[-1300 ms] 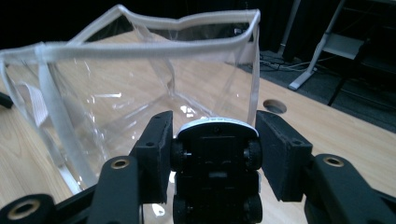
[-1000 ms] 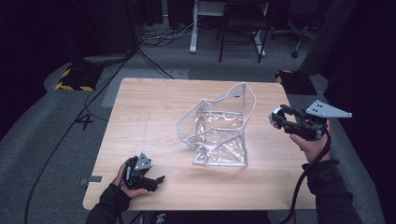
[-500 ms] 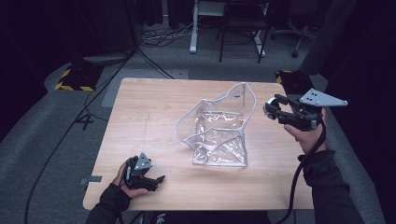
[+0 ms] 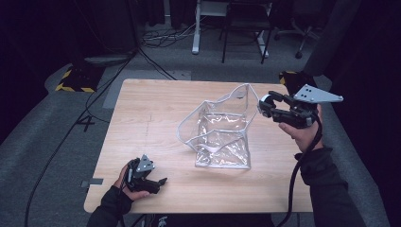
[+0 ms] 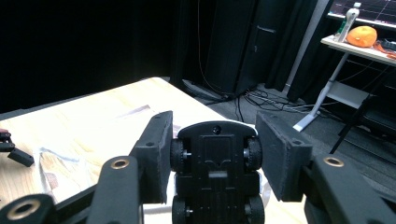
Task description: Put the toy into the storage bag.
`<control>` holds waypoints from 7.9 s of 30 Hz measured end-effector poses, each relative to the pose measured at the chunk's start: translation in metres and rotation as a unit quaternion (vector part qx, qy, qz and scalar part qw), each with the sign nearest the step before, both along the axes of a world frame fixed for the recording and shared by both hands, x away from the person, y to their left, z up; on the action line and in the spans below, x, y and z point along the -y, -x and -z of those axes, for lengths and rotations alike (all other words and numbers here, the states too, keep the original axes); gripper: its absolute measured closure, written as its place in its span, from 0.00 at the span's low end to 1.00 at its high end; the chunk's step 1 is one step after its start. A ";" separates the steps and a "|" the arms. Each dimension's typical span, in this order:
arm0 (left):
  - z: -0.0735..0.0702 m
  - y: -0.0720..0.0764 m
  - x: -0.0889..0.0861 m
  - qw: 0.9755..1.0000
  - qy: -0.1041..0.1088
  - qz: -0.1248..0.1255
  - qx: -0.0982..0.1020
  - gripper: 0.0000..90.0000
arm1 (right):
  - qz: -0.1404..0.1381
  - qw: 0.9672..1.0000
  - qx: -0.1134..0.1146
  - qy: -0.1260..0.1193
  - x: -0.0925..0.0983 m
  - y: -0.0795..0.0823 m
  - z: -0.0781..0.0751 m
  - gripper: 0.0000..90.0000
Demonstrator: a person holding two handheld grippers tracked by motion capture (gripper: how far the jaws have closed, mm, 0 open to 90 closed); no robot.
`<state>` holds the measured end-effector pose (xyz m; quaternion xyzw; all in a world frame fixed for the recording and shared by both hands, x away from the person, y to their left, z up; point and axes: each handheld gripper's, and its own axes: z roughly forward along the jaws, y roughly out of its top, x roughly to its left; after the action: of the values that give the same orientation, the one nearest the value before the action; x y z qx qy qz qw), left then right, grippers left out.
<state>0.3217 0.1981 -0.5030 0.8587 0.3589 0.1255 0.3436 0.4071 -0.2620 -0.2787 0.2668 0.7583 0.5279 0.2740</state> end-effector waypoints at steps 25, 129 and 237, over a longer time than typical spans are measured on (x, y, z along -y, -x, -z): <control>0.000 0.000 0.000 1.000 0.000 0.000 0.001 0.17 | -0.031 0.998 -0.053 0.014 -0.069 -0.032 0.024 0.54; 0.000 0.000 0.000 1.000 -0.001 0.001 0.001 0.17 | -0.038 0.951 -0.215 0.220 -0.067 -0.058 0.044 0.53; 0.000 0.000 0.000 1.000 0.000 0.001 0.001 0.17 | 0.065 0.992 -0.041 0.103 0.030 0.001 0.034 0.27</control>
<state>0.3213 0.1978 -0.5029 0.8590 0.3577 0.1262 0.3438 0.4056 -0.2918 -0.3127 0.3071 0.8003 0.4168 0.3024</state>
